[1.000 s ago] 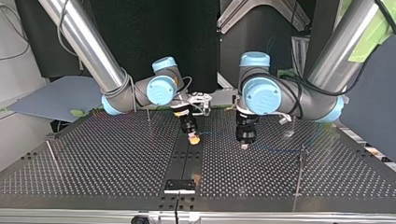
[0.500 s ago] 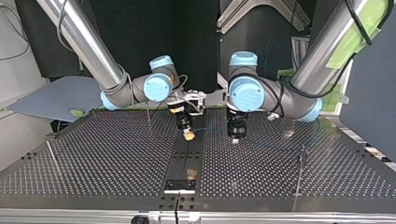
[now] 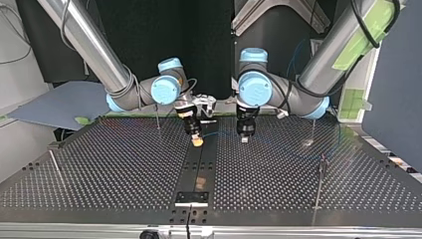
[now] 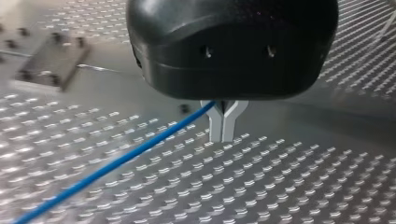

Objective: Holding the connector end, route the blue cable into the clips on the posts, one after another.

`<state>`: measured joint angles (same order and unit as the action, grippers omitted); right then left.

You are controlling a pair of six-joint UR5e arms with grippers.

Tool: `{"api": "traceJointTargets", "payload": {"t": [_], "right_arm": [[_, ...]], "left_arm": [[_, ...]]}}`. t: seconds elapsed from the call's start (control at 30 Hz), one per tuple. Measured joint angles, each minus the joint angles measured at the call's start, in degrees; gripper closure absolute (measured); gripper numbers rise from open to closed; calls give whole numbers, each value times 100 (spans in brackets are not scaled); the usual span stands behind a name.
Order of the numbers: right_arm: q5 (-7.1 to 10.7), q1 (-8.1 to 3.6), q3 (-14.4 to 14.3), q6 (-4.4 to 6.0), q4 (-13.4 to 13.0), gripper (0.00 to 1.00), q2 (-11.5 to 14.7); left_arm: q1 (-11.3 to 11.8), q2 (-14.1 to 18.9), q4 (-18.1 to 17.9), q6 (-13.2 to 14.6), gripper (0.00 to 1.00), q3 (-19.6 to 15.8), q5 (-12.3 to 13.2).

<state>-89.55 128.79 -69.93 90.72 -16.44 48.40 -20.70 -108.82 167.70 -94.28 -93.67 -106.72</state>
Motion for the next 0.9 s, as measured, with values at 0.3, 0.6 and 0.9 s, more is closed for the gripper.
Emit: {"api": "traceJointTargets", "payload": {"t": [0.3,0.6,0.9], "right_arm": [[-3,-24,-291,-5,-210,100,-5],[-14,-31,-513,55,-425,100,-8],[-9,-33,-979,208,-892,100,-15]], "left_arm": [[-203,-416,-399,18,98,-242,3],[-322,-669,-786,-88,98,-580,-2],[-394,-688,-1204,-92,98,-715,-2]]}}
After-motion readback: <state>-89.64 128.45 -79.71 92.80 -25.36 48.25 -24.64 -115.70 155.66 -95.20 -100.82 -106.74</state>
